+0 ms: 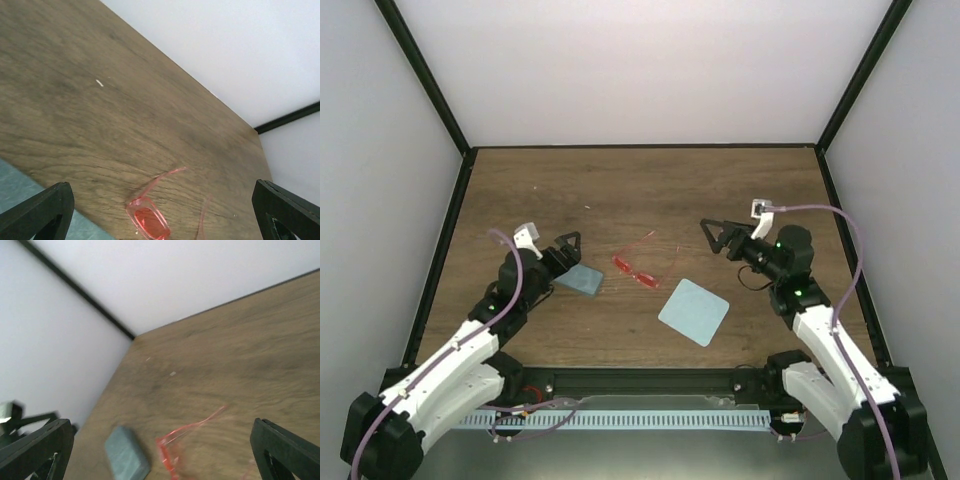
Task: Organize the sunglasses
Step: Pick up the sunglasses case from the center of the board.
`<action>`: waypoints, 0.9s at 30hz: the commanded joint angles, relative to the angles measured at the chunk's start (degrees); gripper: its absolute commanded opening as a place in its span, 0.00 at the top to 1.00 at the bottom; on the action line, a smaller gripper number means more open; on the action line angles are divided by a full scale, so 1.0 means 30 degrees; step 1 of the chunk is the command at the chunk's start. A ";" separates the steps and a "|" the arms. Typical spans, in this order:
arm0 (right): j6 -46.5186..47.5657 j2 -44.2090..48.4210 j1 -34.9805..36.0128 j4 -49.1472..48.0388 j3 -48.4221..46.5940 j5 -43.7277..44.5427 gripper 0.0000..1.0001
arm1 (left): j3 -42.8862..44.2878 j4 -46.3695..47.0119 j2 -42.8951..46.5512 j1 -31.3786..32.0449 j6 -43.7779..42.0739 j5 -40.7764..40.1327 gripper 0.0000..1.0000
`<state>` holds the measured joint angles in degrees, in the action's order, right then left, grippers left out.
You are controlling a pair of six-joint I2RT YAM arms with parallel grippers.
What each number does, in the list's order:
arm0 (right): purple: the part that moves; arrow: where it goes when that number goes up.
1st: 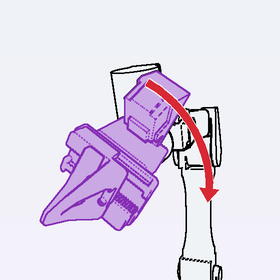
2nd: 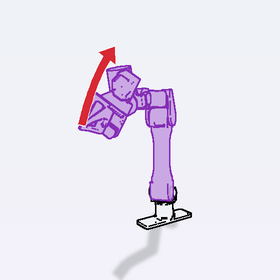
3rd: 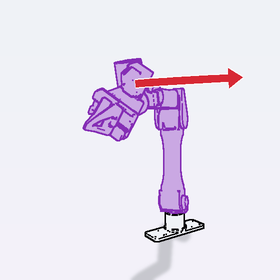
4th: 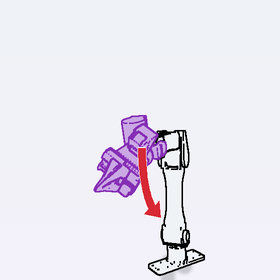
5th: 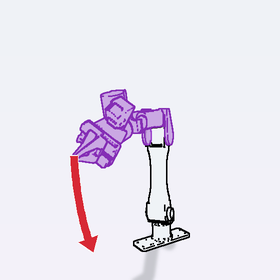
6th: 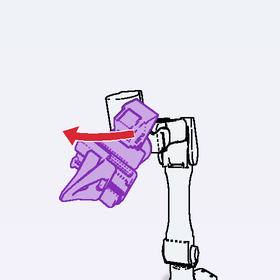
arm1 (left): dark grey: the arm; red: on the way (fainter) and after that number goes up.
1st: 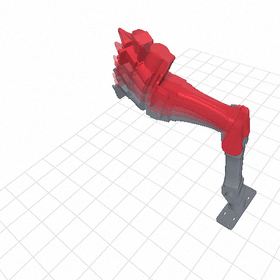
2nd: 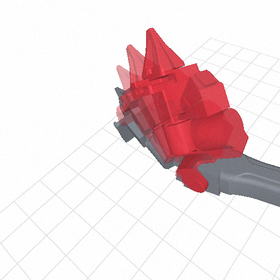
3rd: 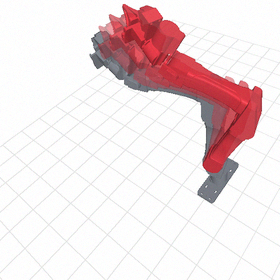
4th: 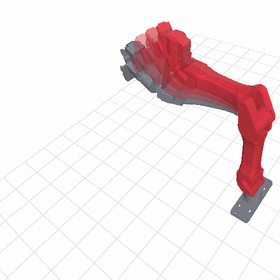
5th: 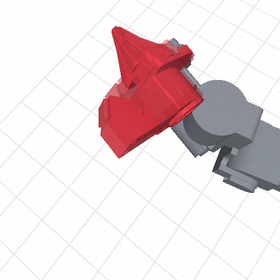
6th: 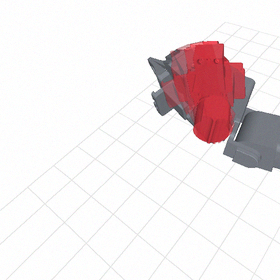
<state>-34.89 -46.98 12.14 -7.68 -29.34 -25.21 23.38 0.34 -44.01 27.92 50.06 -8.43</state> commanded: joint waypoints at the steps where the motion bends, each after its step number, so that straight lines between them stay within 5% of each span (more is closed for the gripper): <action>1: -0.2970 -0.2791 0.0186 -0.4796 0.1189 -0.7100 0.06 | 0.0198 0.1967 -0.0948 0.0618 -0.1656 0.0359 0.00; 4: -0.3661 -0.4883 0.1078 -0.6696 0.0856 -0.8068 0.14 | 0.0289 0.1398 -0.1557 0.0668 -0.1270 -0.0264 0.00; 9: 0.1462 -0.6718 0.5713 0.1054 -0.4345 -0.0958 0.14 | 0.1019 -0.0657 -0.1135 0.0679 -0.0858 -0.2656 0.00; 12: 0.3309 -1.0025 0.8116 0.3832 -0.7411 0.1210 0.02 | 0.0884 -0.0815 -0.0444 0.0683 -0.0719 -0.3345 0.00; 22: 0.8033 -1.9785 1.4352 0.9208 -1.6373 0.6471 0.00 | 0.1934 -0.4808 0.1839 0.0680 0.0711 -0.7504 0.00; 27: 0.8891 -2.2621 1.5846 0.9670 -1.8346 0.8577 0.00 | 0.1327 -0.4437 0.3753 0.0675 0.0366 -0.8055 0.00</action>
<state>-12.93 -111.39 57.10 15.70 -79.22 -7.14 28.08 -11.88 -36.07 29.74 51.03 -28.71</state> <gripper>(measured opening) 0.997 0.997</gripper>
